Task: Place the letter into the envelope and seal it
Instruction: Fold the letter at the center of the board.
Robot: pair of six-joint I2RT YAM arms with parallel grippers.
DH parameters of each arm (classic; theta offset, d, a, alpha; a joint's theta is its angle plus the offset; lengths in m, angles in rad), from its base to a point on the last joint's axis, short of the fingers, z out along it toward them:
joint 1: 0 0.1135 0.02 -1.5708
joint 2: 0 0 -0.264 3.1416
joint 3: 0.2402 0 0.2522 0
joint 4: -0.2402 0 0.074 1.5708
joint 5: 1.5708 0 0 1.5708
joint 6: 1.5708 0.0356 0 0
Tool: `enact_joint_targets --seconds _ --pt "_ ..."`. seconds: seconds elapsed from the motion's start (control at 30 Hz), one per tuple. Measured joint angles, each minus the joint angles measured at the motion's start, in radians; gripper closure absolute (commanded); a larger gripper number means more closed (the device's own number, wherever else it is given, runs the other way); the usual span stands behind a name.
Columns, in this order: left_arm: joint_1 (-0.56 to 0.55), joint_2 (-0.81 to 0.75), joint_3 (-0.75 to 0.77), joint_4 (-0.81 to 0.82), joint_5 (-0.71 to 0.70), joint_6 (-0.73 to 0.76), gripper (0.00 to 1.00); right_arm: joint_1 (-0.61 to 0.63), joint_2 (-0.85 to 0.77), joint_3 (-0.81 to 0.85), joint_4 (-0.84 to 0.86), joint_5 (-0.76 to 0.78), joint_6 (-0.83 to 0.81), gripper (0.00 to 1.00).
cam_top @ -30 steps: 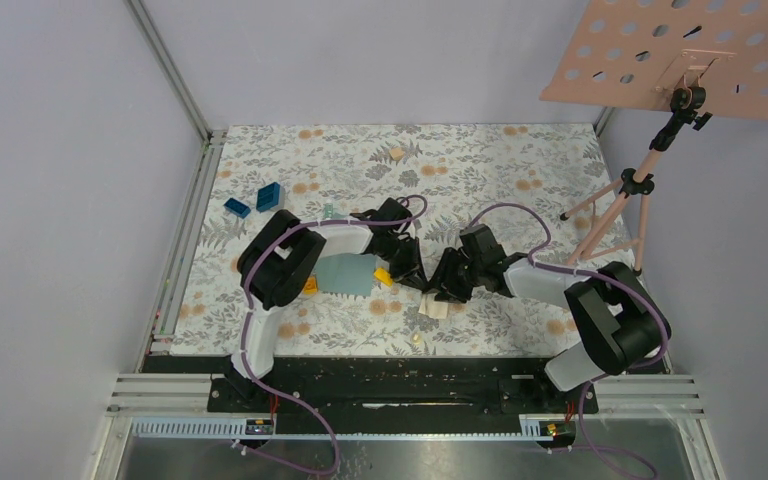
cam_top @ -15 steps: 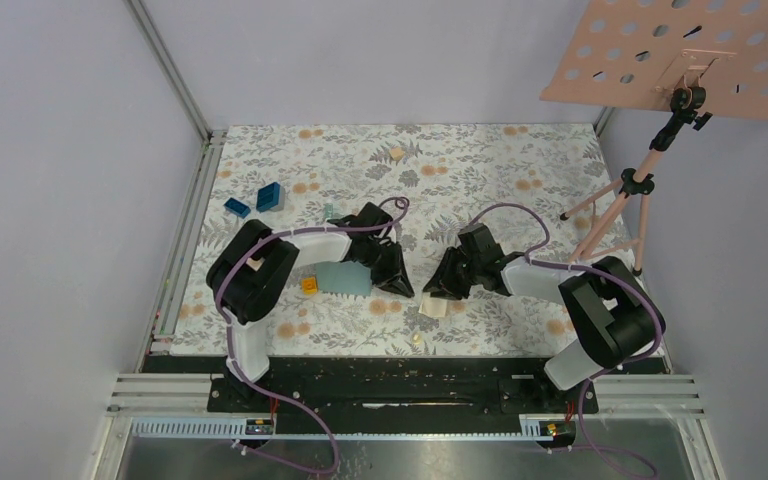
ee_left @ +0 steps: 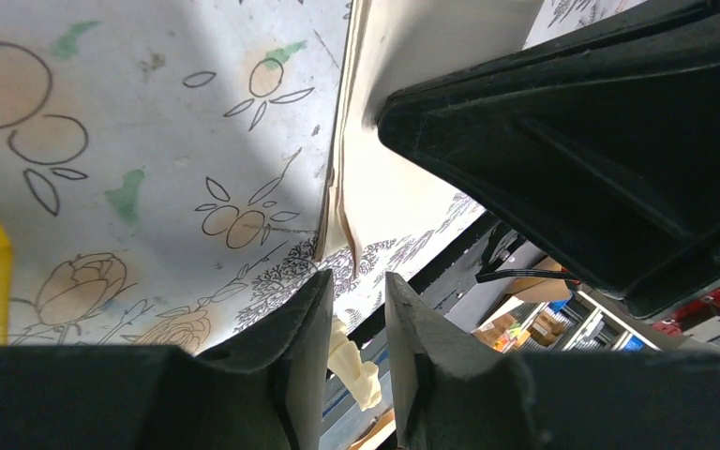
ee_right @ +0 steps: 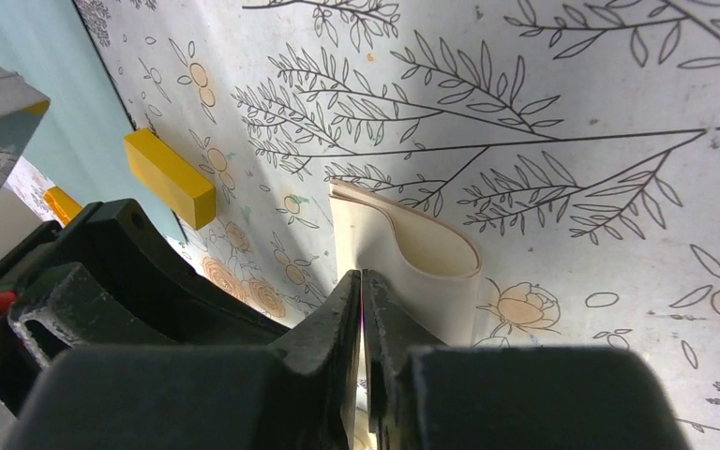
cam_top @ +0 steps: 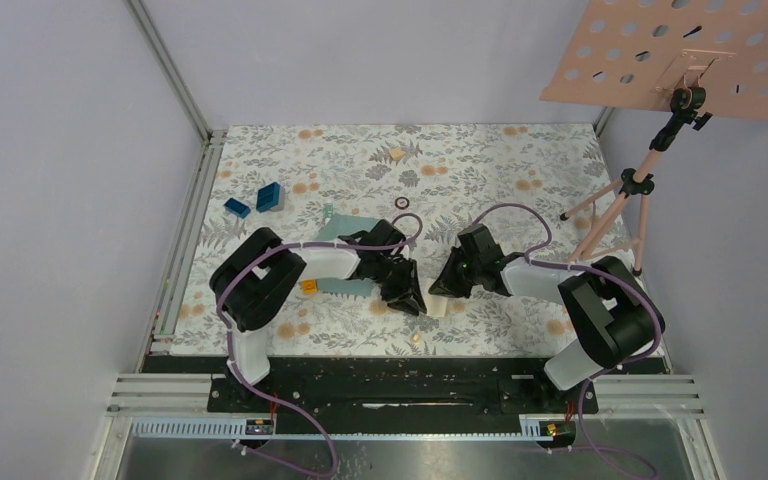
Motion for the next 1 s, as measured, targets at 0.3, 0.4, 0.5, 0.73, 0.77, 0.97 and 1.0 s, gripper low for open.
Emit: enact_joint_targets --seconds 0.3,0.4,0.5,0.73,0.77,0.97,1.0 --pt "-0.022 0.003 0.064 -0.084 -0.111 0.014 0.74 0.000 0.006 0.000 0.006 -0.002 0.006 0.94" --pt "-0.026 0.005 0.098 -0.117 -0.158 0.032 0.76 0.000 0.006 0.000 0.007 -0.002 0.006 0.94" --pt "-0.032 0.021 0.132 -0.142 -0.187 0.047 0.78 0.000 0.007 0.000 0.010 -0.002 0.006 0.95" --pt "-0.050 0.064 0.178 -0.178 -0.194 0.059 0.79 0.000 0.010 0.000 0.019 -0.003 0.006 0.95" --pt "-0.054 0.069 0.184 -0.182 -0.195 0.061 0.81 0.000 0.011 0.000 0.020 -0.003 0.006 0.95" --pt "-0.077 0.090 0.223 -0.225 -0.216 0.077 0.97 0.000 0.011 0.000 0.022 -0.003 0.006 0.96" --pt "-0.077 0.092 0.227 -0.233 -0.222 0.080 0.99 0.000 0.011 0.000 0.022 -0.003 0.006 0.96"
